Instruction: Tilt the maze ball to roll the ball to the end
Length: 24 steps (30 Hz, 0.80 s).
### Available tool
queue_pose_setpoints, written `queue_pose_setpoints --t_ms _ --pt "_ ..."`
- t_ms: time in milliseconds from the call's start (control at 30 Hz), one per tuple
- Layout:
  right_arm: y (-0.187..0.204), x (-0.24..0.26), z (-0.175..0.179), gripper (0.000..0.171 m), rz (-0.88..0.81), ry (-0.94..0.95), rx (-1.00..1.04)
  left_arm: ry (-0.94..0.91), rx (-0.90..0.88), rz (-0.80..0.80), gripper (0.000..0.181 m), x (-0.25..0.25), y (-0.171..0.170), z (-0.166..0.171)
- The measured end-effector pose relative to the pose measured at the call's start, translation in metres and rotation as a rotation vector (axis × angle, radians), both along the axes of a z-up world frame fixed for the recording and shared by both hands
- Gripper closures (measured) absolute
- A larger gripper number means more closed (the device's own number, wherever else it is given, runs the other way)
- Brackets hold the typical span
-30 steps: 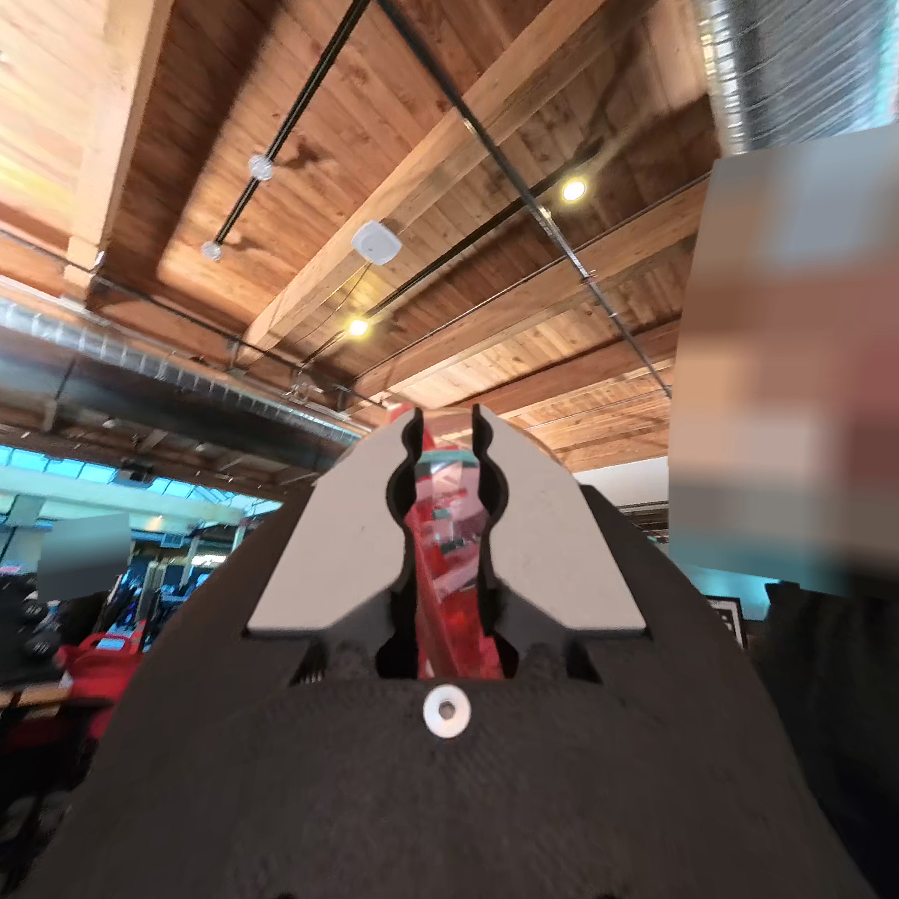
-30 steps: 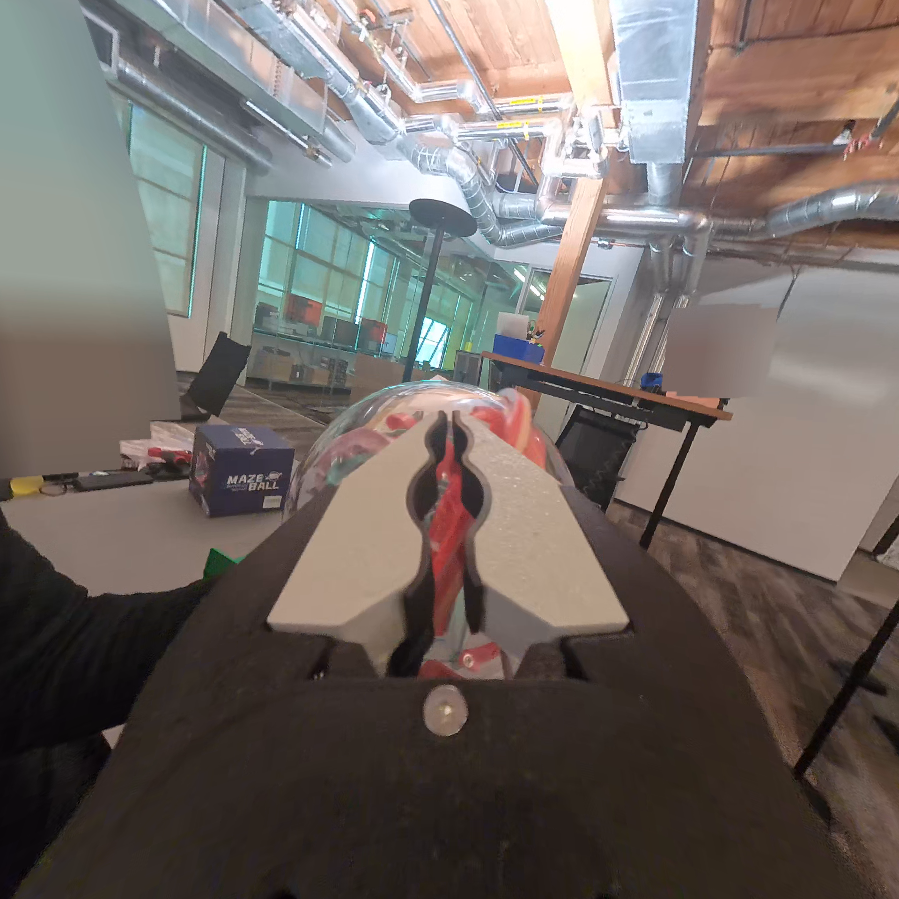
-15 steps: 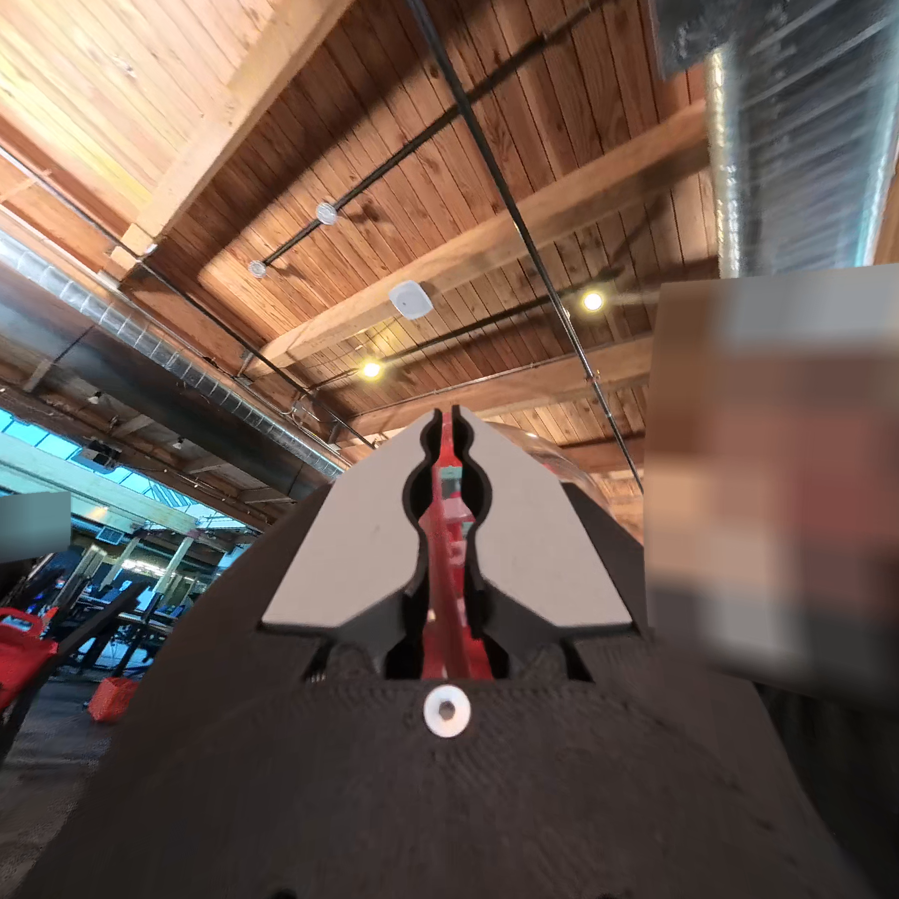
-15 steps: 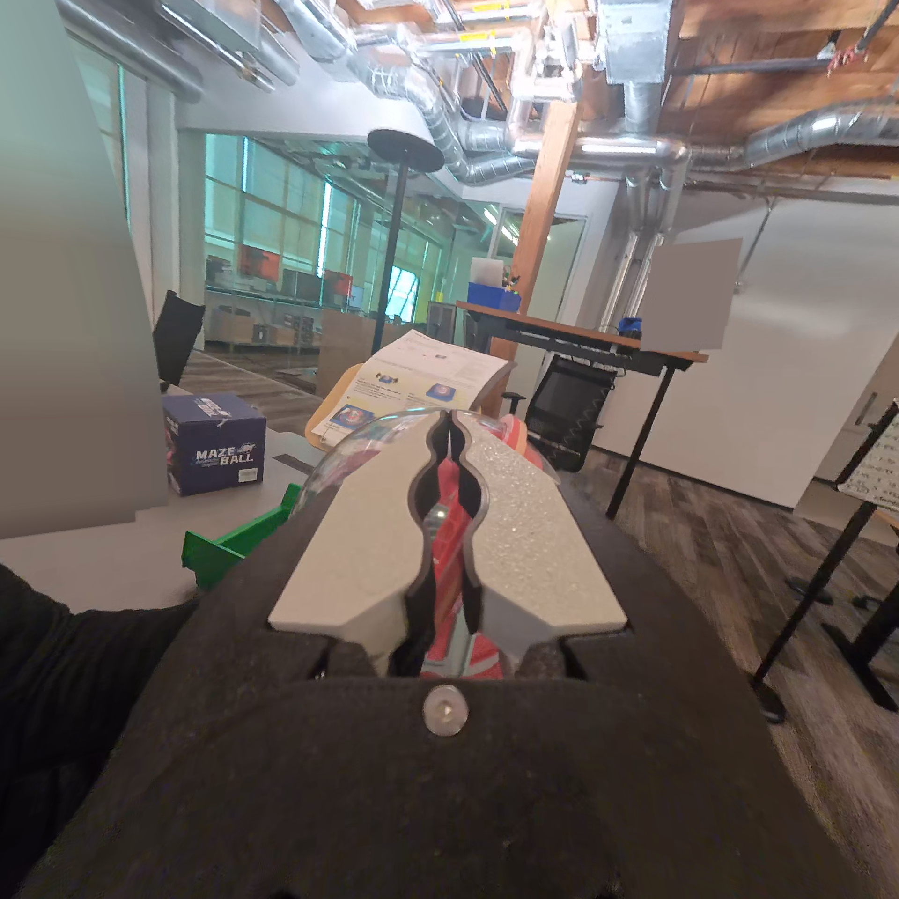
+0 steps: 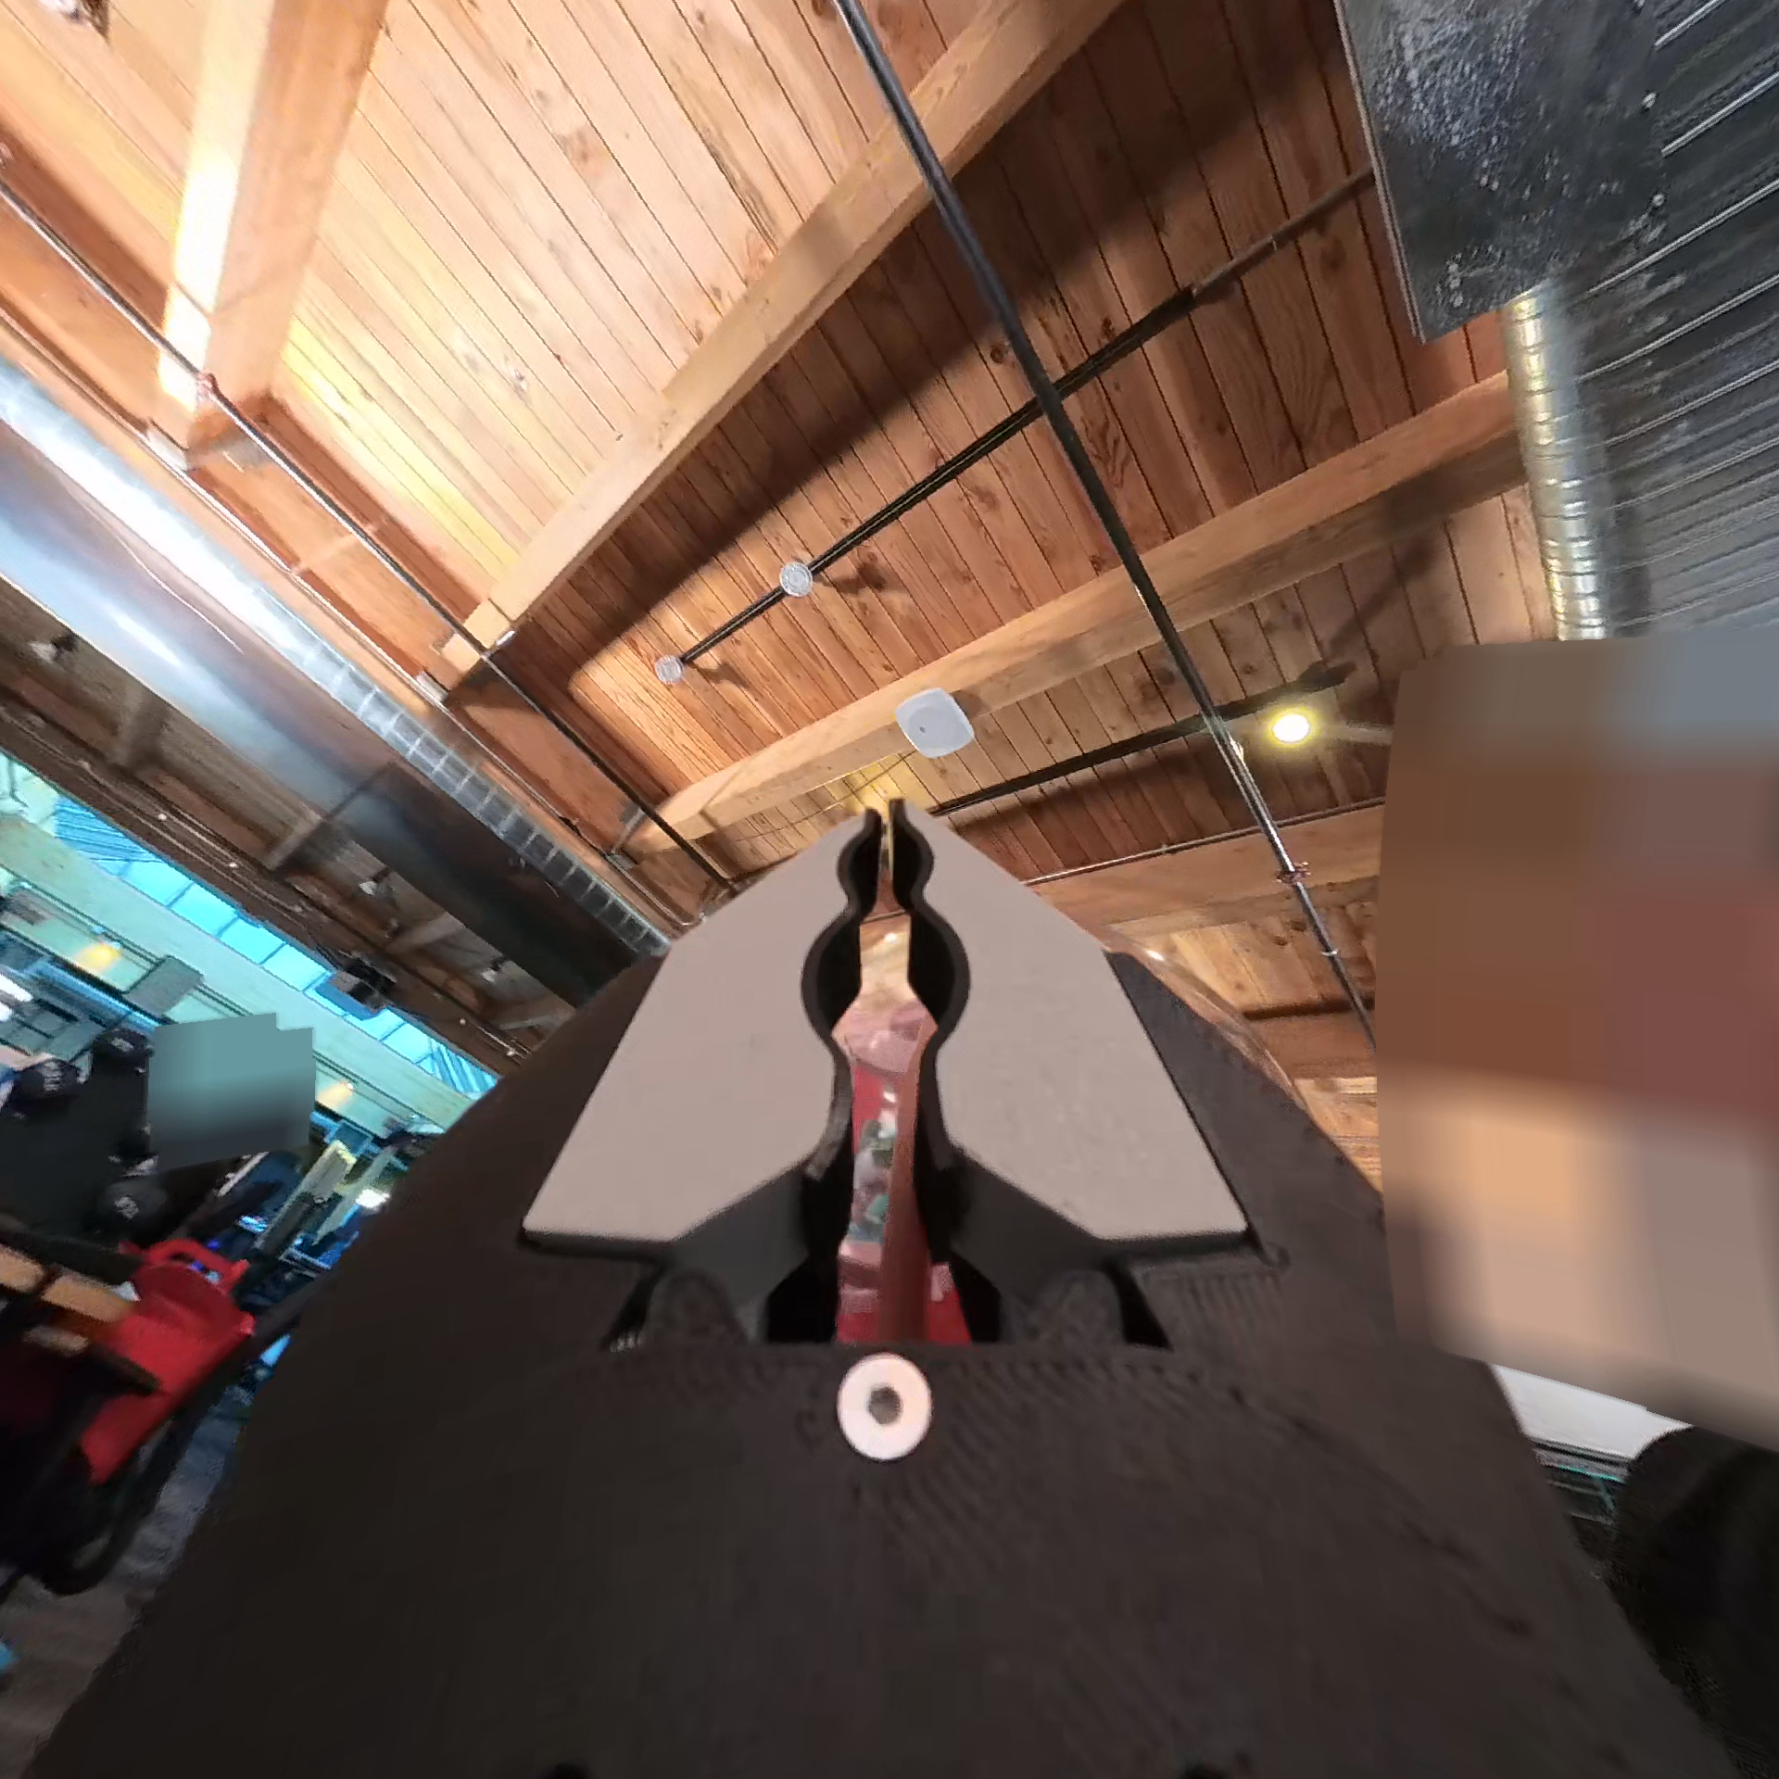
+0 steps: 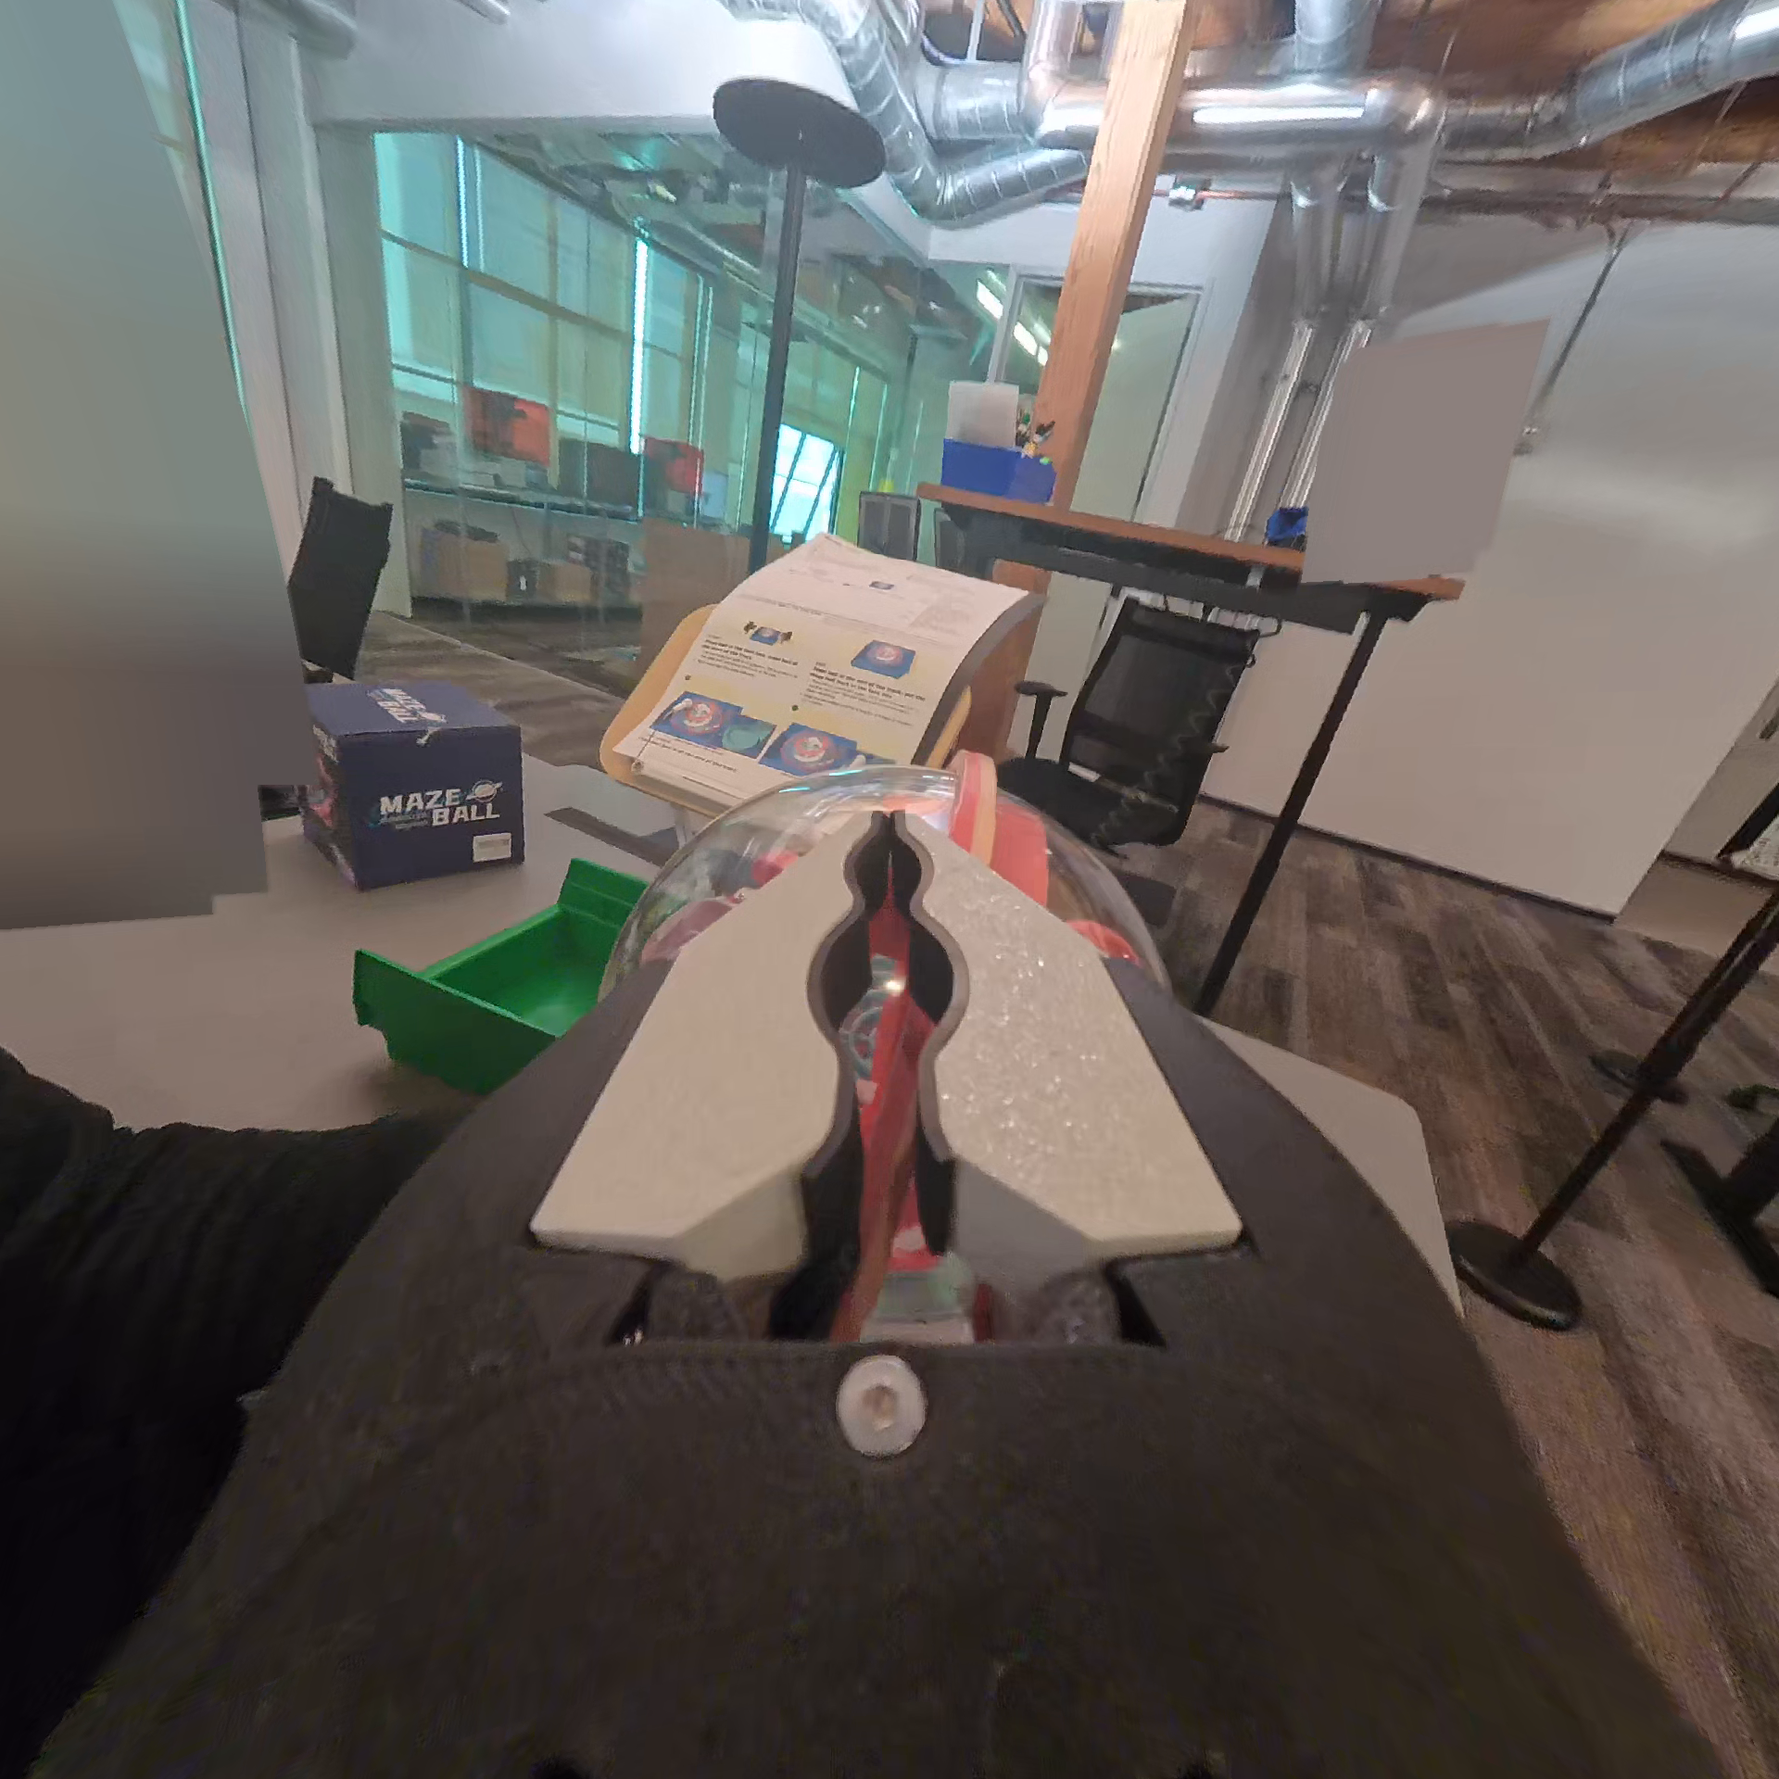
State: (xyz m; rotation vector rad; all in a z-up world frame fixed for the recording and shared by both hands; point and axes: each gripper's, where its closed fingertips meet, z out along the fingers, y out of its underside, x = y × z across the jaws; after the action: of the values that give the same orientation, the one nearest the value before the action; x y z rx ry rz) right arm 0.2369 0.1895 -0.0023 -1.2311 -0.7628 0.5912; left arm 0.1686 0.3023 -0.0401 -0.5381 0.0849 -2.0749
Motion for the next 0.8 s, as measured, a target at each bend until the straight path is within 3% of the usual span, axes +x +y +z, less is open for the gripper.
queue_pose_setpoints --t_ms 133,367,533,800 --pt "-0.010 -0.012 -0.017 0.171 -0.074 -0.014 0.139 -0.006 -0.013 0.023 0.180 -0.005 0.012 -0.003" --pt "-0.037 -0.078 -0.053 0.171 -0.285 -0.385 0.465 -0.088 -0.069 -0.082 0.181 -0.005 0.030 -0.016" --pt "-0.042 -0.114 -0.077 0.171 -0.348 -0.545 0.551 -0.116 -0.083 -0.192 0.181 -0.005 0.038 -0.020" --pt "-0.047 -0.136 -0.090 0.171 -0.350 -0.641 0.627 -0.121 -0.106 -0.281 0.181 0.000 0.044 -0.027"
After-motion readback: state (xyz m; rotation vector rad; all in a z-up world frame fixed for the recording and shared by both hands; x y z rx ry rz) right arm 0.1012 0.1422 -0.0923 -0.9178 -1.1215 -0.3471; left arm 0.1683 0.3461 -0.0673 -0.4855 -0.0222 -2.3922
